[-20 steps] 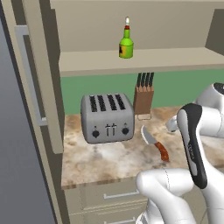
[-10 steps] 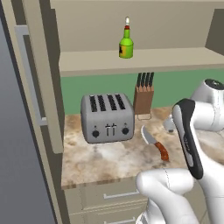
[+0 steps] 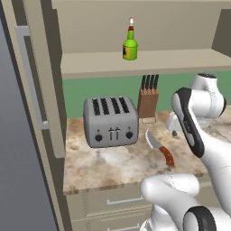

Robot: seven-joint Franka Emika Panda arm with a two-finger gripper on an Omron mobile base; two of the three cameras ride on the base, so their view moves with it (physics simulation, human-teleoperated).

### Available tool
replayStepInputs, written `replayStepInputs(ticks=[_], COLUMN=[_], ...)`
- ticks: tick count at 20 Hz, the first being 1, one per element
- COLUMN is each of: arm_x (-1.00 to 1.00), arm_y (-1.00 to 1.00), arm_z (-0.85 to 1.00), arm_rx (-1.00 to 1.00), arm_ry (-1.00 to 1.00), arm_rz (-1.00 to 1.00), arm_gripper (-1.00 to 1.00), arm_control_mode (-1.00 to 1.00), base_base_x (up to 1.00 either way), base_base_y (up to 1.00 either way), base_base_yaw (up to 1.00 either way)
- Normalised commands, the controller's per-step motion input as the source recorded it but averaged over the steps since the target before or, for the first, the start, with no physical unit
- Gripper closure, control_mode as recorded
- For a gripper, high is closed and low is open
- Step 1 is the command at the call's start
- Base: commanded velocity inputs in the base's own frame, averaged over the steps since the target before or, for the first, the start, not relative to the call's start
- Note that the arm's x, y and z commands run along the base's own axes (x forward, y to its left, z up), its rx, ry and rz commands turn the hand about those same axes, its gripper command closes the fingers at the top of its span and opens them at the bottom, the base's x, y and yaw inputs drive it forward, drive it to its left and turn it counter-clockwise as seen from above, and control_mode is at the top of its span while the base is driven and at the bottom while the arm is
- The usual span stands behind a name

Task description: Move the cutting board and knife to the sink. Then move spray from the cabinet to the counter.

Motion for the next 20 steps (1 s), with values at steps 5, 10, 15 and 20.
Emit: replayStepInputs(ticks=[5,10,15,20], arm_x=[0.01,0.0,-0.04,0.03], arm_y=[-0.03,0.0,0.0,0.0], arm_z=[-0.2,-0.21,-0.27,-0.32], arm_rx=[0.0,0.0,0.0,0.0], arm_ry=[0.22,0.19,0.06,0.1], arm_rz=[0.0,0.0,0.0,0.0], arm_gripper=[-1.0,-1.0,-1.0,-1.0], arm_control_mode=[-1.0,-1.0,-1.0,-1.0], base_base_x=[0.0,0.0,0.0,0.0], base_base_y=[0.0,0.0,0.0,0.0], base_base_yaw=[0.0,0.0,0.0,0.0])
